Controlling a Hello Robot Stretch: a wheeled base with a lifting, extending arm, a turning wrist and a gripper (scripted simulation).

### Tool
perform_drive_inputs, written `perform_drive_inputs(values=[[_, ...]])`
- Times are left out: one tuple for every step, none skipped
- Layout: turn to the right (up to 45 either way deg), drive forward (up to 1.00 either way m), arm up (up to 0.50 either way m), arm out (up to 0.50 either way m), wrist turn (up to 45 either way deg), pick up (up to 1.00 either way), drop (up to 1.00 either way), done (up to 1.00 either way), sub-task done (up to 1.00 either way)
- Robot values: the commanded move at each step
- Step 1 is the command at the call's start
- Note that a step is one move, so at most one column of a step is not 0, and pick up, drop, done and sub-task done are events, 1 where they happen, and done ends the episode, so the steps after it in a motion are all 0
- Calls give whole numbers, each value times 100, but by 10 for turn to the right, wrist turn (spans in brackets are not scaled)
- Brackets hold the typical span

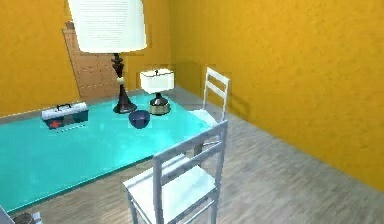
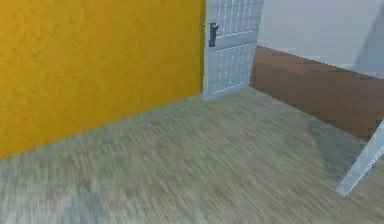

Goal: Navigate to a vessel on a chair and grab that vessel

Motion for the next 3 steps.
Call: perform_drive_inputs(values=[[0,40,0,0,0,0,0,0,0],[-450,0,0,0,0,0,0,0,0],[-450,0,0,0,0,0,0,0,0]])
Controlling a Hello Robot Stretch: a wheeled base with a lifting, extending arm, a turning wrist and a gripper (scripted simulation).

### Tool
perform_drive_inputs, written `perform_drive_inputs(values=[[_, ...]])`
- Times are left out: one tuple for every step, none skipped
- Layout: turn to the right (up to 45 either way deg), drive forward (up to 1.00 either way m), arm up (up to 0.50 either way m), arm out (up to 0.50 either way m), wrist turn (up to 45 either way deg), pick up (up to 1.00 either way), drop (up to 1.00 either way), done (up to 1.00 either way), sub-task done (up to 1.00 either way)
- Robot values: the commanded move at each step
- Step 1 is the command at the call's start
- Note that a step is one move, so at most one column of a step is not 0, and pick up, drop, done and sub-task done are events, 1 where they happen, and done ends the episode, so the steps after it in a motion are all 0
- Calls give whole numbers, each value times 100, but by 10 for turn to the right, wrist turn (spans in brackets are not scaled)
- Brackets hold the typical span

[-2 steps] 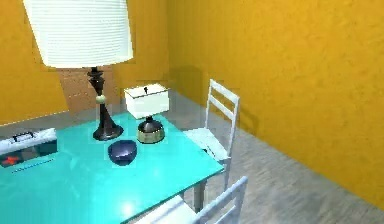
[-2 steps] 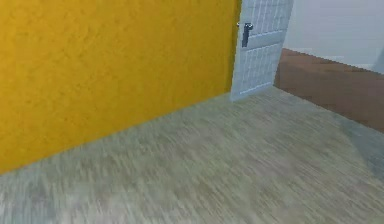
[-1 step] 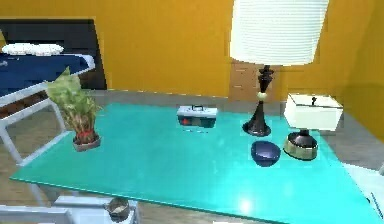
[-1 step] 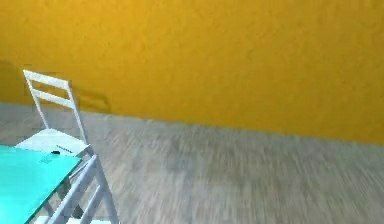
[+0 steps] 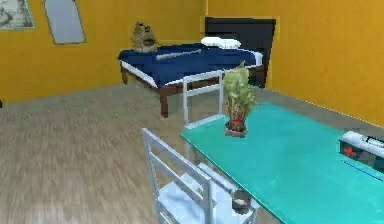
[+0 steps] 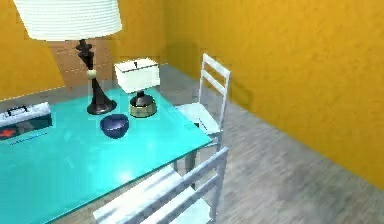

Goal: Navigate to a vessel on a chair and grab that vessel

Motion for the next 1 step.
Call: perform_drive_inputs(values=[[-450,0,0,0,0,0,0,0,0]])
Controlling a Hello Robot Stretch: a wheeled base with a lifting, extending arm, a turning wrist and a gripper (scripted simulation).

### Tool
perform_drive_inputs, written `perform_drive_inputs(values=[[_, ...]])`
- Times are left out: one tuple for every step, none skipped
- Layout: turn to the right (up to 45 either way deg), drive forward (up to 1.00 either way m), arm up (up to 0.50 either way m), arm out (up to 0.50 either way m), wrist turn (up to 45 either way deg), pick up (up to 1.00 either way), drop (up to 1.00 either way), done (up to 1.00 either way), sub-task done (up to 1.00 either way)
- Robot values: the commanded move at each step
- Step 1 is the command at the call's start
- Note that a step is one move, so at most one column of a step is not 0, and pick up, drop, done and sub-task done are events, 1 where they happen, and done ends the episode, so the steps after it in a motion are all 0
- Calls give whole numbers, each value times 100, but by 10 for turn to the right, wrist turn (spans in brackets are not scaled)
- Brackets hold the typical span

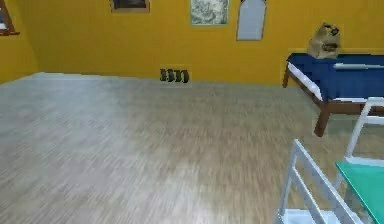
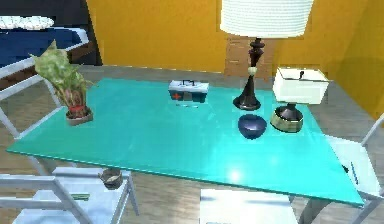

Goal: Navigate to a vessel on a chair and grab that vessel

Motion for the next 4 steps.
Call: perform_drive_inputs(values=[[-240,0,0,0,0,0,0,0,0],[0,0,50,0,0,0,0,0,0],[0,0,6,0,0,0,0,0,0],[0,0,0,46,0,0,0,0,0]])
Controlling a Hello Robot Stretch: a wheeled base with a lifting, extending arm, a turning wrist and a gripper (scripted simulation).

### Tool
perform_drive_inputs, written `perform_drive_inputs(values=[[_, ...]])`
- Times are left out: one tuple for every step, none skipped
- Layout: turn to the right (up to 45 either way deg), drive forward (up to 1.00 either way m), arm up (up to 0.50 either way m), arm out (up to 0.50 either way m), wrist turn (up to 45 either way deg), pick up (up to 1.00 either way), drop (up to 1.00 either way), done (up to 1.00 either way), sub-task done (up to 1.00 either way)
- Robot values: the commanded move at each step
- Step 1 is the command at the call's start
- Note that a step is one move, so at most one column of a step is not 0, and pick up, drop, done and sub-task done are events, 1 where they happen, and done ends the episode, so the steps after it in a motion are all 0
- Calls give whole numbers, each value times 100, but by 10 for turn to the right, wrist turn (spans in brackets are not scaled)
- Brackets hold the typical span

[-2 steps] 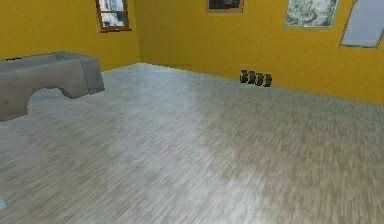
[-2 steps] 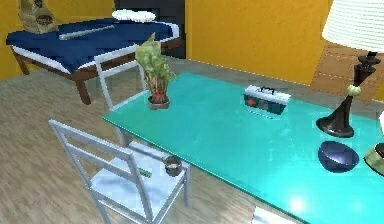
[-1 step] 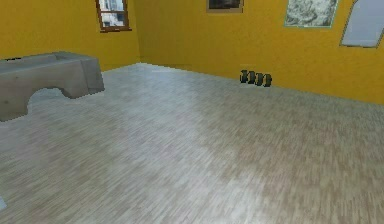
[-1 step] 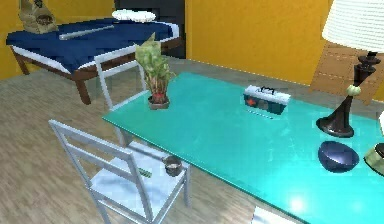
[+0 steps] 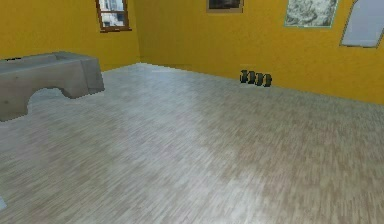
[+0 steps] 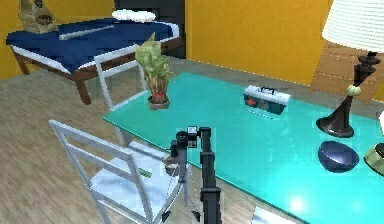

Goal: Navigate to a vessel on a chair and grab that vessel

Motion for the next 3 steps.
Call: perform_drive_inputs(values=[[0,0,0,0,450,0,0,0,0],[0,0,0,0,450,0,0,0,0],[0,0,0,0,450,0,0,0,0]])
